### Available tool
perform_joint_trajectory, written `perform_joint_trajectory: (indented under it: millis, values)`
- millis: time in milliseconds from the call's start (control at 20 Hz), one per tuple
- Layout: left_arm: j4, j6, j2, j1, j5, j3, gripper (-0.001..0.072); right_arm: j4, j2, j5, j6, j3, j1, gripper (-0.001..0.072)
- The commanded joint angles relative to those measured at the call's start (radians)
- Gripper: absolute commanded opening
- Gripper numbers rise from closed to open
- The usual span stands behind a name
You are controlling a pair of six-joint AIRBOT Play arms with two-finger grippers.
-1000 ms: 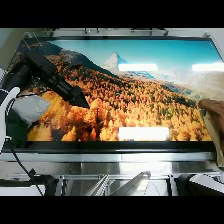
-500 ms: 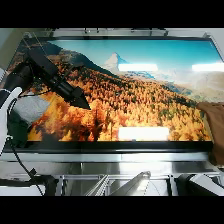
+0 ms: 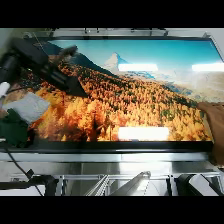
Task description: Fold the shirts.
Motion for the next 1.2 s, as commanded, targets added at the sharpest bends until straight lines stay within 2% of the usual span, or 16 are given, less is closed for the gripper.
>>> perform_joint_trajectory:
  millis: [0, 100, 250, 400, 600, 800, 1150]
  values:
    - [-0.001, -0.01, 0.14, 0.024, -0.13, 0.009, 0.0017, 0.2, 0.031, -0.035, -0.273, -0.01, 0.326, 0.0026]
    - [0.002, -0.01, 0.267, 0.009, -0.167, -0.116, 0.0017, 0.2, 0.087, -0.088, -0.375, -0.06, 0.538, 0.0025]
    - [0.01, -0.01, 0.472, -0.048, -0.278, -0.388, 0.0017, 0.195, 0.225, -0.253, -0.449, -0.215, 0.821, 0.0026]
    - [0.008, -0.019, 0.644, -0.08, -0.414, -0.623, 0.0017, 0.095, 0.337, -0.495, -0.429, -0.414, 1.028, 0.0024]
    - [0.009, -0.054, 0.742, -0.08, -0.42, -0.75, 0.0017, 0.14, 0.294, -0.493, -0.421, -0.442, 1.046, 0.0025]
    - [0.01, -0.053, 0.782, -0.08, -0.435, -0.761, 0.0015, 0.177, 0.283, -0.427, -0.417, -0.443, 1.045, 0.0026]
    - [0.01, -0.054, 0.797, -0.08, -0.473, -0.761, 0.0016, 0.178, 0.283, -0.428, -0.417, -0.443, 1.045, 0.0026]
